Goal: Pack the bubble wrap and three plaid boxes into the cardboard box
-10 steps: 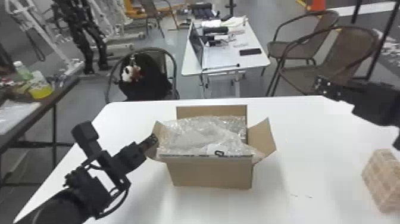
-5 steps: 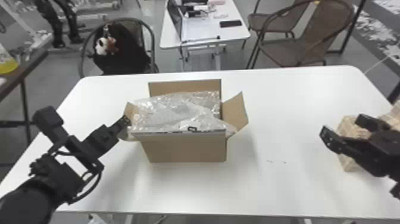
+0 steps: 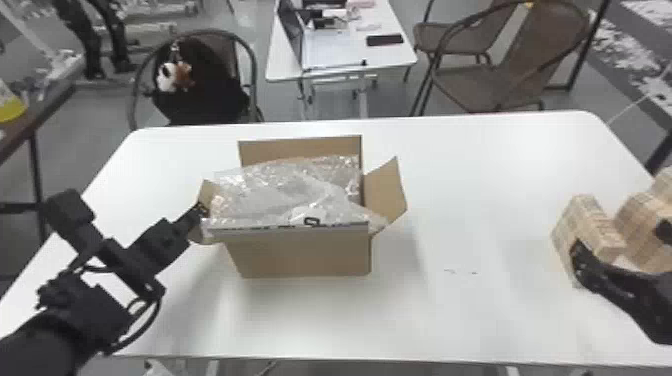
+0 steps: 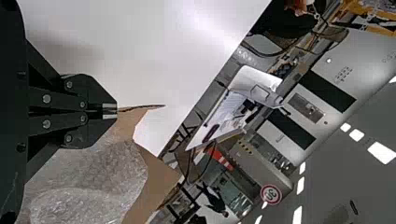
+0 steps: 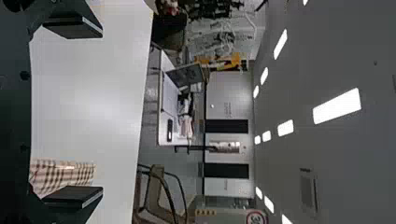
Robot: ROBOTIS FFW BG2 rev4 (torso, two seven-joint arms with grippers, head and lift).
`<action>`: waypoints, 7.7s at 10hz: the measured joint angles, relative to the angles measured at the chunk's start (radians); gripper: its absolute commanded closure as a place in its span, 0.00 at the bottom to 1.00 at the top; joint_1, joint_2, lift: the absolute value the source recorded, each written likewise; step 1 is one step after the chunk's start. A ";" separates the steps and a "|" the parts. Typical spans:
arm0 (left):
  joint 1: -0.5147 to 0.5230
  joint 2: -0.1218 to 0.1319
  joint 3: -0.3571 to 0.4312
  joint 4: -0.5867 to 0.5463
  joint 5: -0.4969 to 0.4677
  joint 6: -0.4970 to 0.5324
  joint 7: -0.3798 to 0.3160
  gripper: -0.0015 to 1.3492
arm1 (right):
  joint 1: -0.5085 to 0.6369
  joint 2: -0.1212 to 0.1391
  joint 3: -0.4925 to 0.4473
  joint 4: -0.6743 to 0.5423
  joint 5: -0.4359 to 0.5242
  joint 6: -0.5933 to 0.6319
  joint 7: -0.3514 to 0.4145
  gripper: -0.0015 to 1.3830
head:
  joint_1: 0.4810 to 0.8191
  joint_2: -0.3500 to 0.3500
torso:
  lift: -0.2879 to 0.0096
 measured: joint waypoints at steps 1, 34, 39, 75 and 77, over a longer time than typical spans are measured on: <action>0.004 -0.007 0.002 0.000 -0.003 -0.002 -0.001 0.90 | 0.061 0.042 -0.005 0.018 0.009 -0.095 -0.051 0.08 | 0.63 0.61 | 0.38; -0.086 0.000 -0.119 0.059 -0.081 -0.011 -0.005 0.90 | -0.955 -0.222 0.289 0.476 -1.157 1.115 -0.228 0.81 | 0.46 0.87 | 0.38; -0.121 0.013 -0.162 0.086 -0.084 -0.013 -0.004 0.90 | -1.180 -0.127 0.539 1.016 -0.996 1.007 0.144 0.56 | 0.49 0.92 | 0.38; 0.034 -0.024 -0.022 0.014 -0.063 -0.100 -0.017 0.90 | -0.307 -0.097 -0.199 0.434 -0.072 0.151 0.224 0.94 | 0.63 0.44 | 0.38; 0.032 -0.024 -0.023 0.014 -0.068 -0.100 -0.017 0.90 | -0.356 -0.143 -0.117 0.205 -0.247 0.456 0.128 0.94 | 0.63 0.55 | 0.38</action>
